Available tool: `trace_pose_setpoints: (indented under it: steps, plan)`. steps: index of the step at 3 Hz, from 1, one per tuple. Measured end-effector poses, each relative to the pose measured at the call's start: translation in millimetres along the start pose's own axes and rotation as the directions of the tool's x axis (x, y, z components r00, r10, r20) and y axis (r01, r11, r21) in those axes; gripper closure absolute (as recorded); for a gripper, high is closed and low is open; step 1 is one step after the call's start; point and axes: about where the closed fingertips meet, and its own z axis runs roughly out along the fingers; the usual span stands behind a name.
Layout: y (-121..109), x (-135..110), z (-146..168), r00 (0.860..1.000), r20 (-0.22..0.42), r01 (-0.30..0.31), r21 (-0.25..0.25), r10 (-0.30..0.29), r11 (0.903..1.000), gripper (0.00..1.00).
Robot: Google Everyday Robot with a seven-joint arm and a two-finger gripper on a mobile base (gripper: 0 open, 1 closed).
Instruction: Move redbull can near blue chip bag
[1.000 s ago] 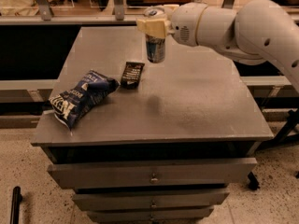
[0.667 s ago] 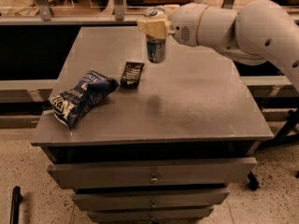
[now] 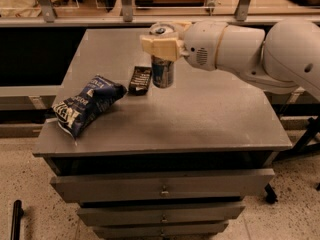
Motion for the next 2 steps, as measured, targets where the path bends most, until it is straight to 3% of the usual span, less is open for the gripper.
trace_pose_setpoints:
  steps: [1,2]
  plan:
    - [19,3,15,1.0,0.02,-0.001,-0.066,0.003,0.9978,1.0]
    - [51,13,34,0.998,0.05,-0.018,-0.154,0.026,0.9878,1.0]
